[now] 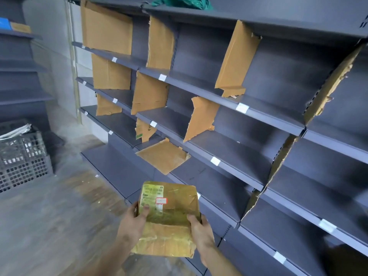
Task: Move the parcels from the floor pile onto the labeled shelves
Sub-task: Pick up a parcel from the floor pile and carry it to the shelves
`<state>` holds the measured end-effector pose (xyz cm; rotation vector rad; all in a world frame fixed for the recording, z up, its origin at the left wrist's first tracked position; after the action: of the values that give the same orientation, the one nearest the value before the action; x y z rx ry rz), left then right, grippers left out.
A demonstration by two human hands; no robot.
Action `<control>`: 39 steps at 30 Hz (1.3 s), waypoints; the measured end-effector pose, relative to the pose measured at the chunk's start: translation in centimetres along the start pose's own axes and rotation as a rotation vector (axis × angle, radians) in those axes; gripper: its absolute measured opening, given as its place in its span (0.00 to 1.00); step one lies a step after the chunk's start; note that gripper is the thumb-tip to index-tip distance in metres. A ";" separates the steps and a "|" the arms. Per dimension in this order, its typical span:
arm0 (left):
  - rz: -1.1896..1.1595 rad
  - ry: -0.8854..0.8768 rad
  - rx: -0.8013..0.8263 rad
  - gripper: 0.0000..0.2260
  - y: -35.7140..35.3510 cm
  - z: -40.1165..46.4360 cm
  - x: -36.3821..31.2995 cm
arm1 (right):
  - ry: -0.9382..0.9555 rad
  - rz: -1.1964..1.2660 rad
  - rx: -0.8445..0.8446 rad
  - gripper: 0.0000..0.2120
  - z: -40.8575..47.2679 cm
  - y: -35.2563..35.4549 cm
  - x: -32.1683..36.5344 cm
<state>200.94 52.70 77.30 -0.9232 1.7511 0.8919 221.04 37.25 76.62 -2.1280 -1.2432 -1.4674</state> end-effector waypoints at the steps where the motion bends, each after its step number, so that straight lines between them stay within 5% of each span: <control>1: -0.013 -0.004 0.011 0.17 -0.1 0.4 0.2 | -0.007 0.001 -0.008 0.13 0.3 -0.1 -0.2; 15: 0.044 0.067 0.054 0.18 -0.2 6.6 2.4 | -0.072 0.012 -0.049 0.14 4.4 -2.1 -1.4; 24: 0.088 0.164 0.136 0.26 -4.8 14.2 6.9 | -0.177 -0.005 -0.079 0.14 11.3 -1.2 -4.4; 30: 0.136 0.218 0.171 0.22 -8.5 18.3 7.0 | -0.225 -0.017 -0.089 0.13 16.0 -0.1 -5.9; 32: 0.125 0.204 0.219 0.13 -10.2 19.2 6.8 | -0.279 -0.016 -0.116 0.15 17.3 0.7 -7.5; 39: 0.192 0.172 0.336 0.05 -13.8 23.7 7.4 | -0.361 0.020 -0.202 0.36 22.6 2.1 -12.4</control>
<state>220.22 65.65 60.93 -0.6326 2.0874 0.6220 235.41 44.27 56.28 -2.6216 -1.2242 -1.2854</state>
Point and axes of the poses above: each hand's wrist, its own z-axis towards the middle knuckle, its own y-axis out of the back of the hand, x = y × z, the point moved 10 cm from there along z, towards the middle knuckle, and after that the axes turned 8 degrees about x, right-handed, at the moved point
